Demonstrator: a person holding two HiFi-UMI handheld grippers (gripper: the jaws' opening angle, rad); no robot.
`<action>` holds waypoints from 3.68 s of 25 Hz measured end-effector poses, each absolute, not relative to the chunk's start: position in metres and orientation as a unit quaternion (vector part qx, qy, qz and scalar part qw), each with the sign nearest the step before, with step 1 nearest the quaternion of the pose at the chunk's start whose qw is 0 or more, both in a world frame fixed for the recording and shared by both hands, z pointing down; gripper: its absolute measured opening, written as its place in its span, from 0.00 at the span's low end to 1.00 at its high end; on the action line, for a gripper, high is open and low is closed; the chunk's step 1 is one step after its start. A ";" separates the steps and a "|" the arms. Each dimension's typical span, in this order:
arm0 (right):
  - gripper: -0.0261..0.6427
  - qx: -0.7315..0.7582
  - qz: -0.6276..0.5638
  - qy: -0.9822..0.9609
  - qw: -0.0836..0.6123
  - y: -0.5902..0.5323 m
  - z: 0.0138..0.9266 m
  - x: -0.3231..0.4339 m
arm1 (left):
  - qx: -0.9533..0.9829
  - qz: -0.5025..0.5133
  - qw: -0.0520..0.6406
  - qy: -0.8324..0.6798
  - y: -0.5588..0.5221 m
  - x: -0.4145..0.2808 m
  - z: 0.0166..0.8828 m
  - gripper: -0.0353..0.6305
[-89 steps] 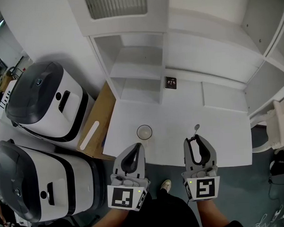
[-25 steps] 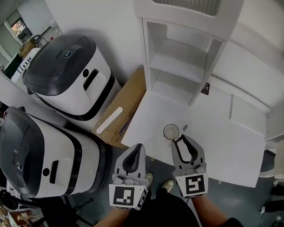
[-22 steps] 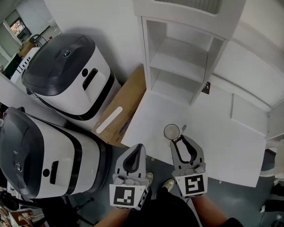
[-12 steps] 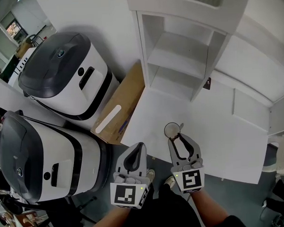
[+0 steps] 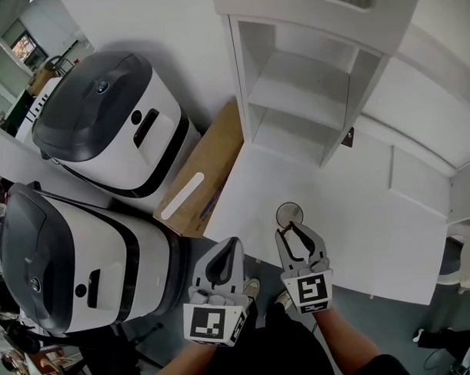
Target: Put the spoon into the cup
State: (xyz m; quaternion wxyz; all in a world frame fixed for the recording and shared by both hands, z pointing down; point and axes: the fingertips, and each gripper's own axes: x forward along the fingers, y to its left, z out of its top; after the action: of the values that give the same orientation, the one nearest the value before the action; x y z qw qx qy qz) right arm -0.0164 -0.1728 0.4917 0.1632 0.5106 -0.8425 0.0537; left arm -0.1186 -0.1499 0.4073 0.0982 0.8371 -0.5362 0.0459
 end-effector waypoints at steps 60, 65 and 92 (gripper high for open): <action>0.14 0.579 0.052 -0.808 0.094 -0.176 0.438 0.024 | 0.847 0.028 0.085 -0.524 -0.136 -0.110 0.392 0.06; 0.13 0.597 0.038 -0.797 0.080 -0.162 0.415 0.040 | 0.859 0.021 0.078 -0.505 -0.131 -0.096 0.383 0.06; 0.13 0.746 -0.021 -0.664 0.056 -0.033 0.332 0.183 | 0.905 -0.010 0.040 -0.424 -0.115 -0.045 0.330 0.06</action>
State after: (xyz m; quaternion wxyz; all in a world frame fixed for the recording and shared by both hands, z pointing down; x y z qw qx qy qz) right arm 0.1825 -0.0333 0.3316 0.0558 0.7458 -0.6635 -0.0212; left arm -0.0447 -0.1146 0.3298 0.0399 0.9046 -0.4243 -0.0097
